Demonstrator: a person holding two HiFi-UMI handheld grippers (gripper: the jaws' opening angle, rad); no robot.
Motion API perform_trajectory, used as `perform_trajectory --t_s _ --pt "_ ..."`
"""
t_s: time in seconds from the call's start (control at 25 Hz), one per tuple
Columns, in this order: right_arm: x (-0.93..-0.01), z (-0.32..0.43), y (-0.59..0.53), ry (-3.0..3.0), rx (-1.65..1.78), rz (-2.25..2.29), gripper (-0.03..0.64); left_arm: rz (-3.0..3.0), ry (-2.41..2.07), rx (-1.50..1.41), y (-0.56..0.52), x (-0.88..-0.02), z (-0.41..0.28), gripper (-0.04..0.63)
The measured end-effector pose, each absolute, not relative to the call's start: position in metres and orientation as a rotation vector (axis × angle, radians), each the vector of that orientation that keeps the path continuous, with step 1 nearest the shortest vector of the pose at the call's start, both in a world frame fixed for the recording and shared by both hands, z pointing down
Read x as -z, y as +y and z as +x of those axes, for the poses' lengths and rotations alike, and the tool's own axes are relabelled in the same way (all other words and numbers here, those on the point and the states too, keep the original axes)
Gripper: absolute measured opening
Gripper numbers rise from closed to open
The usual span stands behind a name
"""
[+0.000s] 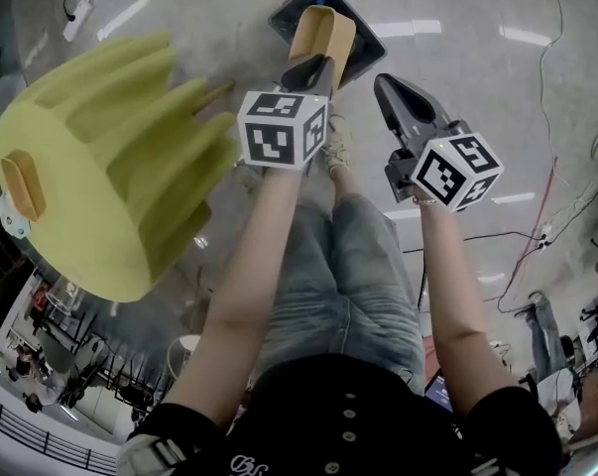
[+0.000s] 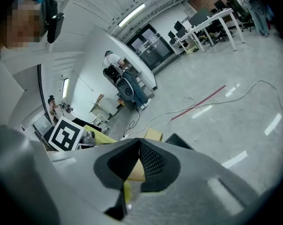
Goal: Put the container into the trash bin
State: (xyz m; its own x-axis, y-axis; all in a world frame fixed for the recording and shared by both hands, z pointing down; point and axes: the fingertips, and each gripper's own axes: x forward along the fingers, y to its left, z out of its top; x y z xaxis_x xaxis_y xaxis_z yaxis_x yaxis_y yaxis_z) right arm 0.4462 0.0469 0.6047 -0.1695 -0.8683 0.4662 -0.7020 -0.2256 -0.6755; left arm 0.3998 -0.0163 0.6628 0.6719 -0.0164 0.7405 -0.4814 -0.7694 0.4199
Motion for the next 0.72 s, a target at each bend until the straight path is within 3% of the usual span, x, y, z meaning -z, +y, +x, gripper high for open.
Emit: perform_trajectory --t_s 0.08,0.12,0.2,0.72 --pt "-0.608 0.449 0.048 1.818 1.357 -1.911 0.003 2.295 -0.390 -1.007 -0.020 -0.664 0.401 0.035" --pt "-0.610 0.449 0.049 1.817 1.361 -1.914 0.003 2.294 -0.393 -1.002 -0.021 -0.664 0.402 0.091" --pt "-0.610 0.450 0.050 1.819 1.364 -1.916 0.003 2.288 -0.396 -0.997 -0.023 -0.664 0.402 0.127" --pt "-0.583 0.447 0.054 1.853 1.313 -1.912 0.003 2.327 -0.380 -0.917 -0.016 -0.631 0.397 0.129"
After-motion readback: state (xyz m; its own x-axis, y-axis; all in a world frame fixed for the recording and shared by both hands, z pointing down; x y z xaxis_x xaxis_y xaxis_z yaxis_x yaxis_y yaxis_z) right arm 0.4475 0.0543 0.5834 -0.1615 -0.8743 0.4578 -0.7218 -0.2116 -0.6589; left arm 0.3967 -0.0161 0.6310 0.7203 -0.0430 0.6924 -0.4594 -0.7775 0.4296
